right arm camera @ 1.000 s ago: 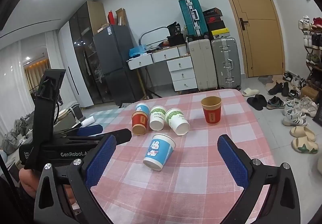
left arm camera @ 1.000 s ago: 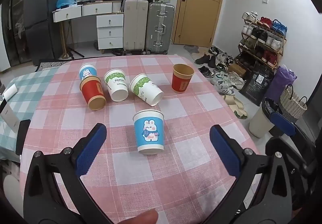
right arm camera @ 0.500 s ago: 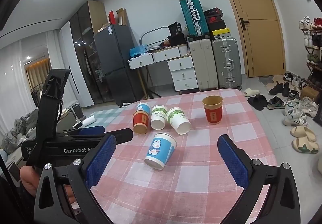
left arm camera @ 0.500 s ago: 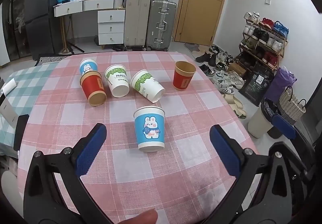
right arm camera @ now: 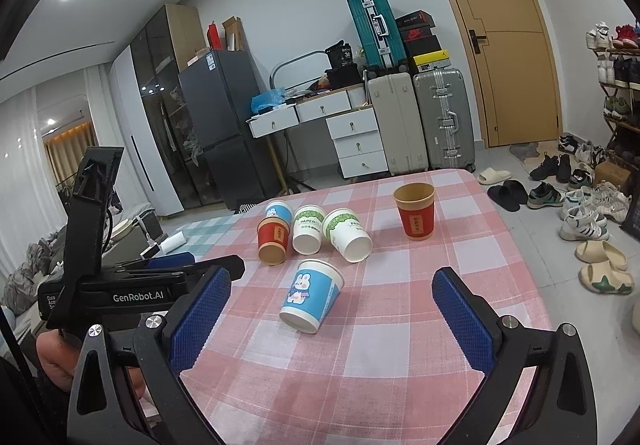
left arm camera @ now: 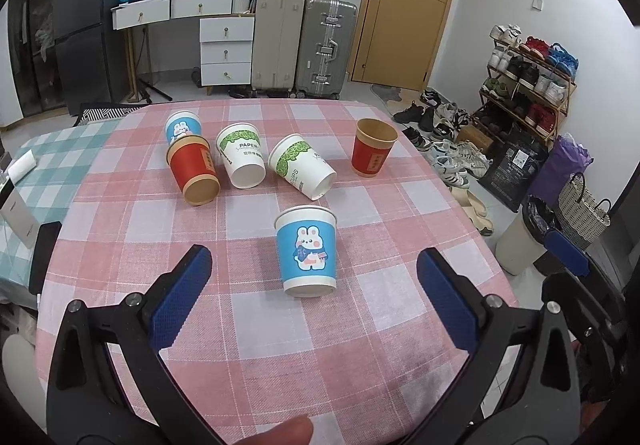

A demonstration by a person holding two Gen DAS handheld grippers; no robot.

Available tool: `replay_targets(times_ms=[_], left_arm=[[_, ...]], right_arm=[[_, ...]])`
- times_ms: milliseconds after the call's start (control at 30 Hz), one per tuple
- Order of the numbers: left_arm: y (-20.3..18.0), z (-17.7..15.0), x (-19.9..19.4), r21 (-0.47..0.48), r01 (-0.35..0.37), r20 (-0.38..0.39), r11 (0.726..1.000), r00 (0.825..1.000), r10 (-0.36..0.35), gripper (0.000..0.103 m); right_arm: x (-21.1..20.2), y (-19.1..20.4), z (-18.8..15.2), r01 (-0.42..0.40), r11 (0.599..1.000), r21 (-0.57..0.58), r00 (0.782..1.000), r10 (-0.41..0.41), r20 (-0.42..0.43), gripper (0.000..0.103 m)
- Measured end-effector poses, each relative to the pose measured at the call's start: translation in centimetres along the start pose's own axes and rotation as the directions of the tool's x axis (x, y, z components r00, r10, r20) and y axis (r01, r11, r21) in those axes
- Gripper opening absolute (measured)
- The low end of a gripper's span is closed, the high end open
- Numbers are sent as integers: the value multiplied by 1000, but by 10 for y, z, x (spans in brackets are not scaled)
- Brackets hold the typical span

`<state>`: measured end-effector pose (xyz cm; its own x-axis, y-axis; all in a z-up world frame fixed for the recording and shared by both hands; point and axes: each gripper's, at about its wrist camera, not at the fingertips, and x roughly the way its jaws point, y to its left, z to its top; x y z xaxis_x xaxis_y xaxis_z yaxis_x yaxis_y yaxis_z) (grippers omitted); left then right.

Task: Flip cup upright
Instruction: 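Move the left gripper toward the upside-down blue rabbit cup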

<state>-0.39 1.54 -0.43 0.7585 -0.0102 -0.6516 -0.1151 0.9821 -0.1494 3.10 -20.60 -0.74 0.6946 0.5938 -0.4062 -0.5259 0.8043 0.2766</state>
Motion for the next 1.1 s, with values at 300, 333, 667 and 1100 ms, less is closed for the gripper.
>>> replay_targets(times_ms=[300,333,667,1100], left_arm=[[1,-1,0,-2,2,1,1000,1000,-2,102],[2,-1,1,-1,3,-1,1000,1000,-3,102],[-6,-4,0,16,2,-2,1000,1000,-2,102],[-9,-4,0,20,4,-3,1000,1000,-3,102]], right_arm=[[1,2,2,-1,1000,-5,1000,1,3,103],[1,2,2,-2,1000,-3,1000,2,3,103],[1,2,1,1,1000,-6,1000,-1,2,103],[0,2,1,2,1000,-5,1000,-2,2,103]])
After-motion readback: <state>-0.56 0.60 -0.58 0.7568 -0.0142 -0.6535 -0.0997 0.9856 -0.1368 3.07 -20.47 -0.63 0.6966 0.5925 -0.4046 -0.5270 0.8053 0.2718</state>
